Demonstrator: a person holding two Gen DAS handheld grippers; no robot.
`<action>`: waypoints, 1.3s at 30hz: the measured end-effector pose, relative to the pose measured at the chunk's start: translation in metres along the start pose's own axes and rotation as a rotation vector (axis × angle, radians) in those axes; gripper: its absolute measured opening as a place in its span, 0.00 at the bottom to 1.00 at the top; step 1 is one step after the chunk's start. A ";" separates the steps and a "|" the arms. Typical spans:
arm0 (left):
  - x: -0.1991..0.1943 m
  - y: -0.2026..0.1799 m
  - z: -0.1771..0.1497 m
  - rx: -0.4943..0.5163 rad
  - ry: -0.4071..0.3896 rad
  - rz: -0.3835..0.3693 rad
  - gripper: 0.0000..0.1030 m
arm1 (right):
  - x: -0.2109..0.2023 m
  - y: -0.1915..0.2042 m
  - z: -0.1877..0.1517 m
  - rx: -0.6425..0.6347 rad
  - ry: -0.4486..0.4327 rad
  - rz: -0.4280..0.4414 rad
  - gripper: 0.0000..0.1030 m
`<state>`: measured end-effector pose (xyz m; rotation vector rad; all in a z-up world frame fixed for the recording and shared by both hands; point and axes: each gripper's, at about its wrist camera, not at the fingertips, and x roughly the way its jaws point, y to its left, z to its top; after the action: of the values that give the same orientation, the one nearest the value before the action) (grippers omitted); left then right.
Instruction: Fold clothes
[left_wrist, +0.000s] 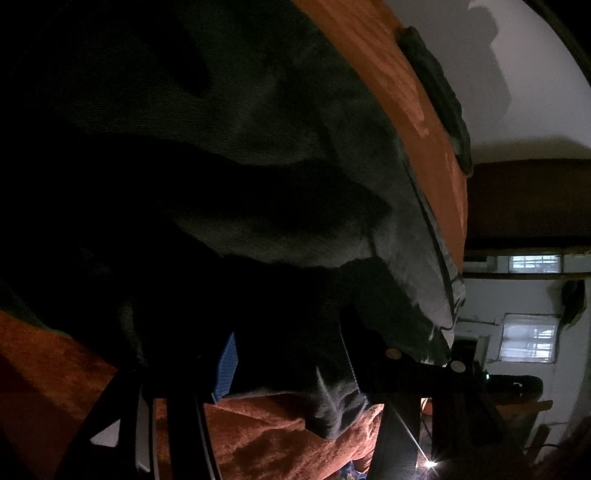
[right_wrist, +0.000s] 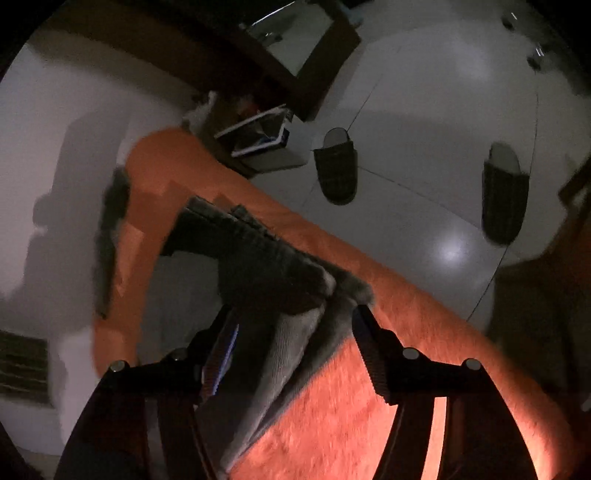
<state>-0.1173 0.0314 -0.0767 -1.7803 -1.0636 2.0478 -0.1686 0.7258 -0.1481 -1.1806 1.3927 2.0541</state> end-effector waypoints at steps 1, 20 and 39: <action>-0.001 0.001 0.000 -0.001 -0.001 0.000 0.52 | 0.007 0.004 0.002 -0.009 0.009 -0.016 0.55; -0.015 0.012 0.002 -0.048 -0.043 -0.001 0.52 | 0.005 0.000 -0.022 -0.061 -0.075 -0.299 0.15; -0.041 0.002 0.002 -0.005 -0.117 0.041 0.52 | 0.072 0.248 -0.112 -1.287 0.132 -0.191 0.64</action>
<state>-0.1085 0.0049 -0.0466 -1.7171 -1.0723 2.1997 -0.3372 0.5098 -0.0837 -1.7696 -0.2284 2.7366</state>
